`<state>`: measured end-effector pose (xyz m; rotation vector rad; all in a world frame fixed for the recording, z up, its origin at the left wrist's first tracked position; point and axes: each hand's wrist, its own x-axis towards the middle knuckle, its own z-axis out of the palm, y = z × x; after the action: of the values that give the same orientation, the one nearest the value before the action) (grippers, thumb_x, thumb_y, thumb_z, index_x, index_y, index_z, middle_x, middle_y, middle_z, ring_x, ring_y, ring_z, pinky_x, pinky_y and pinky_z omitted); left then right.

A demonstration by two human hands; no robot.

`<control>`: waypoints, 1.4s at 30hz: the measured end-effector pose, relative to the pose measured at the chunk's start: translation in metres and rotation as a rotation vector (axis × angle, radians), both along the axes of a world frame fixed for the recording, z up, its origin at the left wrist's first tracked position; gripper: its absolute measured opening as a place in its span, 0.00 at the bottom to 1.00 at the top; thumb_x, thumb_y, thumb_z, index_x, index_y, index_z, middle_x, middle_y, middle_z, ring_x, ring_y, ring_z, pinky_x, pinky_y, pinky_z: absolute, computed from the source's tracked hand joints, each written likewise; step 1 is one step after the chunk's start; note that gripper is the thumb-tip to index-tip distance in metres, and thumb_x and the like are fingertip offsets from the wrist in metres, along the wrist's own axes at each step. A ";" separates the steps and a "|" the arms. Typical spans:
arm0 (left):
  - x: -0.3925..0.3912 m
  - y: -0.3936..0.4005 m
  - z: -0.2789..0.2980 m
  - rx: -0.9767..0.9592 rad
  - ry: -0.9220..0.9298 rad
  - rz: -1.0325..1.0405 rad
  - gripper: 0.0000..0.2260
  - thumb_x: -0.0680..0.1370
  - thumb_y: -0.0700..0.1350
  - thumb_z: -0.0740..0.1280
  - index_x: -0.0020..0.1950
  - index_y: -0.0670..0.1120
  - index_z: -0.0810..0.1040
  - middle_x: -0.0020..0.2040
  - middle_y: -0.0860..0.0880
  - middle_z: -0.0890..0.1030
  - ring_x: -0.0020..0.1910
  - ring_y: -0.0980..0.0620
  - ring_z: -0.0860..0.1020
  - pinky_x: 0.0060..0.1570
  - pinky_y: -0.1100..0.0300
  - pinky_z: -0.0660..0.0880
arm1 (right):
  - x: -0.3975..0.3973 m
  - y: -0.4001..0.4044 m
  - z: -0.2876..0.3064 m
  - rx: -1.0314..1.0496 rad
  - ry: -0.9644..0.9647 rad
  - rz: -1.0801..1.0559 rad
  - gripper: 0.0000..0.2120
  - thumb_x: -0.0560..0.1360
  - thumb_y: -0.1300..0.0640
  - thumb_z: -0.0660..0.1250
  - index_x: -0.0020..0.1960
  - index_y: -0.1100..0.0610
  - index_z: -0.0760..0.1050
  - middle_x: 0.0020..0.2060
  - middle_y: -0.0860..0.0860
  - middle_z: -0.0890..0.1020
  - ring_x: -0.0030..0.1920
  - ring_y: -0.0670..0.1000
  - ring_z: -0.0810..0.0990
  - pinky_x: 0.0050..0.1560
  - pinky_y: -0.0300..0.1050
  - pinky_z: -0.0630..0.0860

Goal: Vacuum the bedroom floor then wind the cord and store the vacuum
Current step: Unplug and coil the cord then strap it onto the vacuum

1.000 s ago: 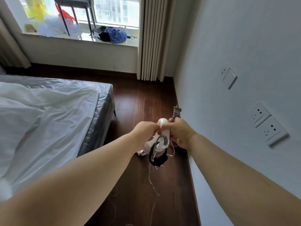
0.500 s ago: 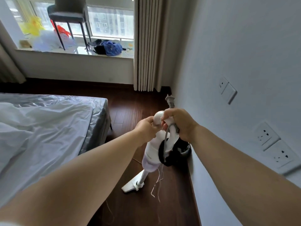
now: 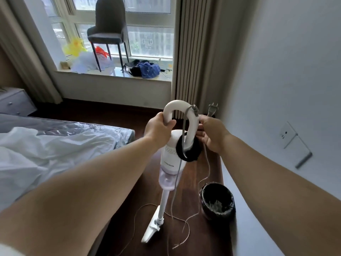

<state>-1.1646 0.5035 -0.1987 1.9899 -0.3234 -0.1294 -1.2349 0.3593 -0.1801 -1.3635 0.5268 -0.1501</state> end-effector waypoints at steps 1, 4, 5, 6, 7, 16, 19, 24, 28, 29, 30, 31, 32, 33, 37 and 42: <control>0.011 -0.004 0.001 -0.001 -0.008 0.011 0.08 0.78 0.51 0.66 0.53 0.48 0.75 0.41 0.48 0.79 0.37 0.47 0.80 0.45 0.53 0.78 | 0.014 -0.004 0.000 -0.009 -0.004 -0.008 0.08 0.77 0.56 0.63 0.46 0.59 0.78 0.38 0.57 0.81 0.39 0.55 0.80 0.51 0.51 0.77; 0.060 -0.019 0.000 0.000 -0.031 0.019 0.10 0.78 0.50 0.66 0.54 0.46 0.75 0.42 0.47 0.79 0.39 0.45 0.82 0.45 0.53 0.79 | 0.061 -0.019 -0.007 -0.044 0.035 -0.016 0.09 0.76 0.56 0.63 0.49 0.59 0.79 0.42 0.58 0.81 0.42 0.56 0.80 0.50 0.51 0.76; 0.073 -0.023 -0.002 0.010 -0.033 0.014 0.10 0.78 0.51 0.66 0.54 0.46 0.75 0.43 0.47 0.79 0.40 0.45 0.83 0.45 0.53 0.79 | 0.072 -0.024 -0.012 -0.044 0.045 -0.028 0.08 0.76 0.56 0.62 0.48 0.59 0.78 0.41 0.58 0.81 0.40 0.56 0.80 0.47 0.49 0.76; 0.094 -0.030 -0.005 0.011 -0.036 0.001 0.10 0.78 0.51 0.66 0.54 0.46 0.75 0.44 0.47 0.80 0.41 0.45 0.83 0.46 0.52 0.79 | 0.090 -0.029 -0.015 -0.038 0.054 -0.041 0.08 0.76 0.57 0.62 0.47 0.59 0.78 0.40 0.58 0.81 0.38 0.55 0.80 0.46 0.48 0.76; 0.109 -0.035 -0.008 0.016 -0.035 -0.009 0.10 0.78 0.51 0.66 0.53 0.46 0.75 0.45 0.46 0.80 0.41 0.45 0.83 0.46 0.52 0.80 | 0.101 -0.034 -0.018 -0.039 0.063 -0.049 0.08 0.76 0.58 0.61 0.47 0.59 0.78 0.40 0.58 0.81 0.37 0.55 0.79 0.46 0.48 0.75; 0.316 -0.088 -0.024 0.018 0.008 -0.127 0.12 0.77 0.53 0.67 0.49 0.45 0.71 0.43 0.47 0.79 0.42 0.44 0.83 0.43 0.49 0.80 | 0.288 -0.078 -0.012 -0.033 0.117 -0.242 0.04 0.74 0.64 0.59 0.44 0.60 0.73 0.36 0.55 0.77 0.36 0.53 0.76 0.46 0.48 0.72; 0.376 -0.110 -0.022 0.022 0.039 -0.137 0.12 0.78 0.52 0.67 0.47 0.45 0.68 0.40 0.50 0.75 0.38 0.46 0.83 0.33 0.58 0.74 | 0.346 -0.095 -0.016 -0.039 0.133 -0.320 0.04 0.74 0.66 0.60 0.44 0.58 0.70 0.35 0.54 0.75 0.33 0.52 0.74 0.41 0.46 0.71; 0.436 -0.153 -0.027 0.037 0.067 -0.183 0.13 0.77 0.52 0.68 0.47 0.47 0.67 0.42 0.50 0.76 0.40 0.46 0.83 0.37 0.55 0.77 | 0.405 -0.137 -0.022 -0.027 0.095 -0.417 0.13 0.73 0.72 0.59 0.39 0.56 0.63 0.36 0.58 0.72 0.35 0.53 0.73 0.41 0.48 0.74; 0.477 -0.189 -0.028 0.047 0.087 -0.234 0.12 0.78 0.52 0.67 0.47 0.46 0.67 0.41 0.51 0.75 0.37 0.47 0.84 0.34 0.57 0.76 | 0.448 -0.175 -0.028 -0.001 0.040 -0.472 0.19 0.72 0.75 0.58 0.36 0.53 0.59 0.38 0.57 0.70 0.35 0.54 0.73 0.36 0.47 0.73; 0.489 -0.199 -0.028 0.044 0.096 -0.248 0.12 0.78 0.51 0.68 0.48 0.45 0.68 0.41 0.51 0.75 0.35 0.49 0.83 0.32 0.58 0.75 | 0.459 -0.187 -0.031 0.008 0.036 -0.484 0.19 0.71 0.75 0.58 0.36 0.53 0.58 0.38 0.57 0.70 0.35 0.54 0.73 0.36 0.46 0.73; 0.501 -0.210 -0.029 0.037 0.104 -0.259 0.12 0.78 0.51 0.68 0.48 0.45 0.68 0.42 0.51 0.75 0.33 0.52 0.83 0.30 0.60 0.73 | 0.472 -0.198 -0.034 0.022 0.033 -0.494 0.19 0.71 0.75 0.58 0.35 0.53 0.58 0.38 0.57 0.70 0.35 0.54 0.73 0.36 0.46 0.73; 0.515 -0.223 -0.030 0.028 0.109 -0.269 0.12 0.77 0.51 0.68 0.48 0.45 0.68 0.42 0.51 0.75 0.31 0.53 0.82 0.29 0.61 0.72 | 0.486 -0.213 -0.038 0.033 0.025 -0.504 0.19 0.71 0.75 0.58 0.35 0.53 0.58 0.37 0.57 0.70 0.35 0.54 0.73 0.35 0.45 0.73; 0.532 -0.240 -0.033 0.019 0.116 -0.277 0.13 0.77 0.50 0.69 0.47 0.45 0.68 0.43 0.50 0.76 0.30 0.54 0.82 0.29 0.61 0.73 | 0.503 -0.230 -0.042 0.044 0.015 -0.510 0.19 0.71 0.75 0.57 0.35 0.53 0.59 0.37 0.58 0.71 0.34 0.54 0.73 0.34 0.44 0.73; 0.544 -0.251 -0.033 0.009 0.122 -0.279 0.13 0.77 0.50 0.69 0.47 0.45 0.68 0.43 0.50 0.76 0.30 0.54 0.83 0.30 0.59 0.74 | 0.515 -0.244 -0.044 0.044 0.007 -0.515 0.18 0.71 0.75 0.57 0.35 0.54 0.59 0.36 0.58 0.71 0.33 0.54 0.73 0.32 0.44 0.74; 0.604 -0.322 -0.039 0.004 0.165 -0.262 0.13 0.77 0.49 0.70 0.46 0.45 0.67 0.42 0.50 0.76 0.30 0.54 0.82 0.39 0.55 0.79 | 0.577 -0.313 -0.061 0.109 0.002 -0.568 0.13 0.73 0.75 0.58 0.38 0.59 0.66 0.34 0.58 0.75 0.28 0.51 0.76 0.26 0.40 0.75; 0.672 -0.408 -0.034 0.028 0.205 -0.228 0.14 0.77 0.51 0.69 0.47 0.46 0.66 0.41 0.50 0.76 0.29 0.54 0.81 0.31 0.59 0.74 | 0.645 -0.398 -0.057 0.211 0.019 -0.617 0.10 0.72 0.75 0.58 0.36 0.64 0.70 0.30 0.58 0.73 0.26 0.51 0.74 0.22 0.35 0.73</control>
<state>-0.4929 0.0953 -0.2324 1.9428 -0.4161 -0.4824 -0.5898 -0.0385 -0.2371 -0.9645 0.9421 -0.5667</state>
